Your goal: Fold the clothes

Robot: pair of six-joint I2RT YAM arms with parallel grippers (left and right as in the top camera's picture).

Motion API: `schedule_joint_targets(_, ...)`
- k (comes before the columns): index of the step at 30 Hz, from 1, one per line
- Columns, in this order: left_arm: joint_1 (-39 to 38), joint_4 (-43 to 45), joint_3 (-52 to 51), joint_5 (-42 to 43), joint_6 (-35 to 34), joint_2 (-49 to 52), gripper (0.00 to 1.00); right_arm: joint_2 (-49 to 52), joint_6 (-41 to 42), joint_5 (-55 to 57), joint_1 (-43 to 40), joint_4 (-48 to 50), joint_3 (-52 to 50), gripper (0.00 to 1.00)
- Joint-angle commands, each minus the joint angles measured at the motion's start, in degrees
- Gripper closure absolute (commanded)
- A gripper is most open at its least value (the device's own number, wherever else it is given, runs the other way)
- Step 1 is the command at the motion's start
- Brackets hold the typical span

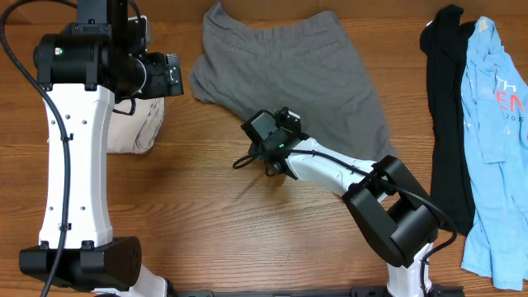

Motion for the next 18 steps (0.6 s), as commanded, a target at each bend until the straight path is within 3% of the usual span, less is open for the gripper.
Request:
schedule_joint_targets(1, -0.07, -0.15, 0.04, 0.24, 1.18, -0.24, 0.08, 2.58, 0.90, 0.90, -0.83, -4.66, -1.05, 0.96)
schedule_joint_targets(6, -0.07, 0.07, 0.04, 0.24, 1.18, -0.24, 0.07, -2.58, -7.52, -1.77, -0.83, -16.26, 3.39, 0.96)
schedule_joint_targets(12, -0.07, 0.61, 0.04, 0.24, 1.18, -0.24, 0.08, -12.22, -18.53, -15.34, -0.81, -36.81, 15.61, 0.96)
schedule_joint_targets(18, -0.07, 0.94, 0.04, 0.24, 1.46, -0.24, 0.08, -15.54, -25.27, -24.63, -0.68, -55.39, 25.31, 0.96)
